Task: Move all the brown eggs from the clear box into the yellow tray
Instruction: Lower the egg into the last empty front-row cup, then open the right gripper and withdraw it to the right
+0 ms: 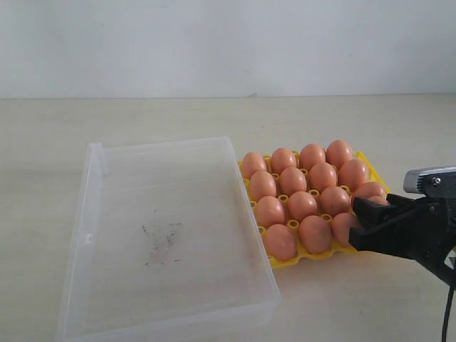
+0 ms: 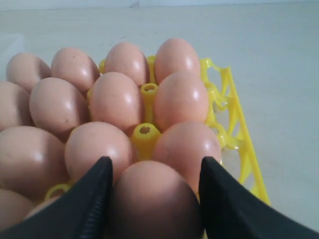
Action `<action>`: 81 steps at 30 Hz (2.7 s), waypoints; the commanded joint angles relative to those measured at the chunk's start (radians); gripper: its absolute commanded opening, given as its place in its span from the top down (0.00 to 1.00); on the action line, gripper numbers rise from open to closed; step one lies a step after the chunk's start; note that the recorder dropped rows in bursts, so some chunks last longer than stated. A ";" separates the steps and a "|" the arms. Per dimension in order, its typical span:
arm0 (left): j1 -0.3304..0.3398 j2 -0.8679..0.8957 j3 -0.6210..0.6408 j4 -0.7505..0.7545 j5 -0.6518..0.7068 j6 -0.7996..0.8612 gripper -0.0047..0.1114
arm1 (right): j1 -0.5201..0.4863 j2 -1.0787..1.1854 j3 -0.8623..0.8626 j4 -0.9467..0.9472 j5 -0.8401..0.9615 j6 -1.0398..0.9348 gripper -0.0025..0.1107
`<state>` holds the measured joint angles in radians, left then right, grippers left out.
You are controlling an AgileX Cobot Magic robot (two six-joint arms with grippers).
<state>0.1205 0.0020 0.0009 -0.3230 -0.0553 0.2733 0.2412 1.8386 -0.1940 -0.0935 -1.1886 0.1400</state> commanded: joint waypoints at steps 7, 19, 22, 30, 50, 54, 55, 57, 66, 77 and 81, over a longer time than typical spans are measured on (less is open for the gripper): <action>-0.001 -0.002 -0.001 0.004 0.003 0.005 0.93 | -0.003 0.001 -0.009 -0.017 0.047 -0.008 0.81; -0.001 -0.002 -0.001 0.004 0.003 0.005 0.93 | -0.003 -0.003 -0.009 0.037 0.053 -0.001 0.43; -0.001 -0.002 -0.001 0.004 0.003 0.005 0.93 | -0.003 -0.005 -0.003 0.037 -0.032 0.019 0.43; -0.001 -0.002 -0.001 0.004 0.003 0.005 0.93 | -0.003 -0.163 0.056 0.107 -0.032 0.031 0.43; -0.001 -0.002 -0.001 0.004 0.003 0.005 0.93 | -0.001 -0.581 0.194 -0.178 -0.032 0.086 0.97; -0.001 -0.002 -0.001 0.004 0.003 0.005 0.93 | -0.001 -0.581 0.194 -0.178 -0.032 0.086 0.97; -0.001 -0.002 -0.001 0.004 0.003 0.005 0.93 | -0.001 -0.581 0.194 -0.178 -0.032 0.086 0.97; -0.001 -0.002 -0.001 0.004 0.003 0.005 0.93 | -0.001 -0.581 0.194 -0.178 -0.032 0.086 0.97; -0.001 -0.002 -0.001 0.004 0.003 0.005 0.93 | -0.001 -0.581 0.194 -0.178 -0.032 0.086 0.97; -0.001 -0.002 -0.001 0.004 0.003 0.005 0.93 | -0.001 -0.963 0.167 -0.225 0.716 0.172 0.97; -0.001 -0.002 -0.001 0.004 0.003 0.005 0.93 | -0.001 -1.242 0.135 -0.227 1.056 0.181 0.97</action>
<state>0.1205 0.0020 0.0009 -0.3230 -0.0553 0.2733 0.2412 0.7626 -0.0375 -0.3102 -0.3713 0.3039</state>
